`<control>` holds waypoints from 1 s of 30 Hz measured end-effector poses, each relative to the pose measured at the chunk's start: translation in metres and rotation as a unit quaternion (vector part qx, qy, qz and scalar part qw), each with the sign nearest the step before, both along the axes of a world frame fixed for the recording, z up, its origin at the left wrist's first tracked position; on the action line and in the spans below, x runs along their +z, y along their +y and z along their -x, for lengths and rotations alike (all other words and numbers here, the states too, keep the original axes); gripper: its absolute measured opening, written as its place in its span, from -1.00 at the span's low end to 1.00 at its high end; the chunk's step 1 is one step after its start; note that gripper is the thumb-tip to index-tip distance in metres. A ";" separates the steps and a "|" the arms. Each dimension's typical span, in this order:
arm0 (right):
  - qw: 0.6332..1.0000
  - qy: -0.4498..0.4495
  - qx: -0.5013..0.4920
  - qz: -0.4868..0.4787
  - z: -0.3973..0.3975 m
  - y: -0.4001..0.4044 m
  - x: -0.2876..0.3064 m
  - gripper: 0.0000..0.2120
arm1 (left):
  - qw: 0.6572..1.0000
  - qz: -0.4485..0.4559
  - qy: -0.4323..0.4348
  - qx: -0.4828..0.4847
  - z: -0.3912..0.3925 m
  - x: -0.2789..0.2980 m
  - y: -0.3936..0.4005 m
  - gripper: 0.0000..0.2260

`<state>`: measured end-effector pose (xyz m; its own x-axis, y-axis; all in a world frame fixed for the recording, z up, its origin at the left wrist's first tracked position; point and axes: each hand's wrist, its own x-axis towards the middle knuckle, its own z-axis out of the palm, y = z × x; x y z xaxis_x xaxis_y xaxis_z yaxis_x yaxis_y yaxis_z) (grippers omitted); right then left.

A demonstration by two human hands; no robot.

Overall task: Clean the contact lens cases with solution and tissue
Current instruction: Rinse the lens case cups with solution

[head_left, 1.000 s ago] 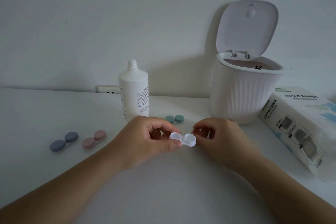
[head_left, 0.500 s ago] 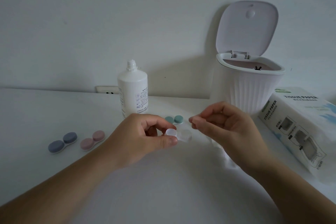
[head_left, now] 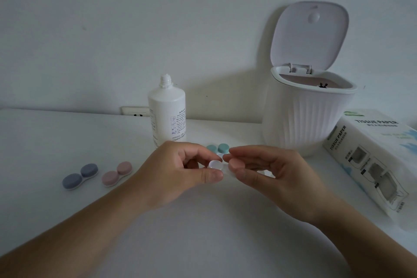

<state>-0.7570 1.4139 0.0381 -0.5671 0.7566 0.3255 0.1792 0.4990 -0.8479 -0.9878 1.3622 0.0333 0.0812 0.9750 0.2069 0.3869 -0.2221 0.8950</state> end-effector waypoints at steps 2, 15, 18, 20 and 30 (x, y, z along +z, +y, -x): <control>1.000 -0.005 0.011 -0.004 0.000 0.000 -0.001 -0.71 | 1.000 0.002 -0.012 -0.009 -0.001 0.000 0.000 -0.70; 0.996 -0.061 0.037 -0.050 -0.004 0.000 0.003 -0.78 | 0.992 0.056 -0.109 -0.031 -0.008 0.004 -0.002 -0.84; 0.997 -0.057 0.030 -0.044 -0.004 -0.001 0.003 -0.82 | 0.990 0.062 -0.120 -0.035 -0.009 0.005 -0.003 -0.81; 0.997 -0.058 0.014 -0.048 -0.002 -0.001 0.003 -0.81 | 0.990 0.065 -0.117 -0.036 -0.010 0.004 -0.004 -0.77; 0.999 -0.027 0.020 -0.019 -0.004 -0.002 0.007 -0.65 | 0.990 0.057 -0.129 -0.017 -0.011 0.009 -0.005 -0.80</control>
